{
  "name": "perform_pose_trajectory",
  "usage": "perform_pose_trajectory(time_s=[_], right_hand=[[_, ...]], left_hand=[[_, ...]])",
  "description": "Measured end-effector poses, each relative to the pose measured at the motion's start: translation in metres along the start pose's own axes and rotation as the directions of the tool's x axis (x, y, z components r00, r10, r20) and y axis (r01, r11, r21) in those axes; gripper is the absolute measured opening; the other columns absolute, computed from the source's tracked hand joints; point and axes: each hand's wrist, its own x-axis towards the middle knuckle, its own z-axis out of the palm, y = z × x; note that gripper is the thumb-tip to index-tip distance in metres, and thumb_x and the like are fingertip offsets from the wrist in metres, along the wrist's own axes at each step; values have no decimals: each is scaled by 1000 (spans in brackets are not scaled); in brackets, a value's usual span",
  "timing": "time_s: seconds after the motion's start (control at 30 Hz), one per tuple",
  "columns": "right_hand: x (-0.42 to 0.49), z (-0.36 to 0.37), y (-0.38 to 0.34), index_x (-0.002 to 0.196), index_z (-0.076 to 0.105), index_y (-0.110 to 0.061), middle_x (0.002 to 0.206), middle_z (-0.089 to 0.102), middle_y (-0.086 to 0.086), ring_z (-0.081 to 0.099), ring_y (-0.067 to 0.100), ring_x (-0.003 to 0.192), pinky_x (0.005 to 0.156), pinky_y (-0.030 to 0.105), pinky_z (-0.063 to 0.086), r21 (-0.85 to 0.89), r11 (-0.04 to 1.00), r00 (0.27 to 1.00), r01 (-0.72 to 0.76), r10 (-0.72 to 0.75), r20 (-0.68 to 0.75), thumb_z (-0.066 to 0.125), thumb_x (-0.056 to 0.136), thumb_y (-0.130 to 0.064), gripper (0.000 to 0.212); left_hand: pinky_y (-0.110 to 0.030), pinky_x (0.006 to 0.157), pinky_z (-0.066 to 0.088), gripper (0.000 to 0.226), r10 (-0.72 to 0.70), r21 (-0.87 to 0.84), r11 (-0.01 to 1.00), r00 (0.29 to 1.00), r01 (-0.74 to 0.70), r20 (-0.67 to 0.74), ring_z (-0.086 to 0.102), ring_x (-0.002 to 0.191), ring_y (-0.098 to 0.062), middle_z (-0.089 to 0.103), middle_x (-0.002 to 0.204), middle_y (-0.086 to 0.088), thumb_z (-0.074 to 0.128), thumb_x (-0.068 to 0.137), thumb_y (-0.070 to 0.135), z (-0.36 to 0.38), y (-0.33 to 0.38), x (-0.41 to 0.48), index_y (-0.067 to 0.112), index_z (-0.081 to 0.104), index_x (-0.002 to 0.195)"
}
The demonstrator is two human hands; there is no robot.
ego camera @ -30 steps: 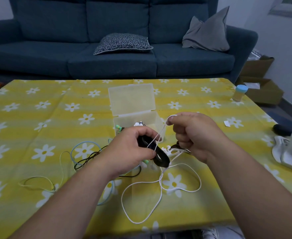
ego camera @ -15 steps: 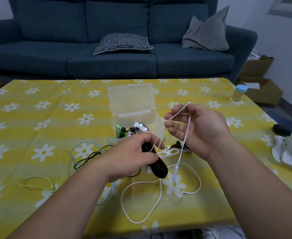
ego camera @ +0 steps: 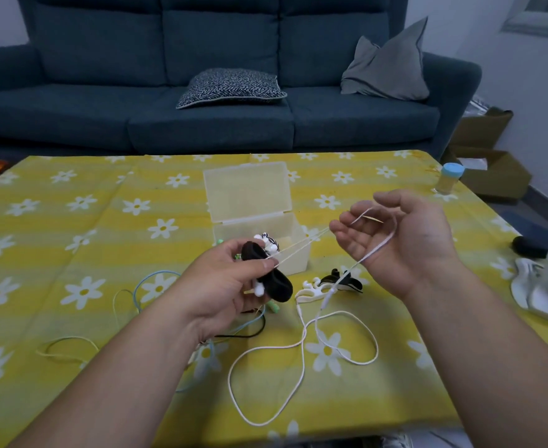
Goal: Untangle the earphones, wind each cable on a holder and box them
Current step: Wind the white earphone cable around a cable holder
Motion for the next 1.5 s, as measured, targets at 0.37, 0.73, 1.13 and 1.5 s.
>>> perform_pose_trajectory(time_s=[0.37,0.73,1.13,1.5], right_hand=[[-1,-2,5,80,61,-2,63,64,9,68,24,62,52,24,56,-544,838,994,33,27,102,66,85,5,10],[-2,-10,3,83,77,-12,51,51,-7,44,17,53,55,31,37,-873,441,975,209,-26,221,85,71,-10,15],[-1,-8,-2,78,71,-11,49,52,-11,40,1,42,53,24,36,-839,420,936,347,-215,280,69,91,-17,14],[12,0,12,78,68,-15,46,41,-16,32,5,44,49,26,32,-773,494,901,398,-371,227,63,96,-19,19]], left_hand=[[-35,60,52,15,-42,-16,999,986,41,-159,60,69,-17,73,100,-7,55,97,9,-5,-2,6,16,66,106],[-26,60,52,21,77,53,996,968,-66,-240,66,60,-13,73,80,-4,57,95,2,-11,-1,11,17,68,104],[-34,72,48,28,90,149,986,993,-78,-75,61,76,-23,67,84,-7,52,95,-5,-2,-3,3,12,73,98],[-33,69,54,25,-3,166,986,991,-20,136,70,81,-26,69,82,-8,54,93,-7,17,-12,-10,8,72,102]])
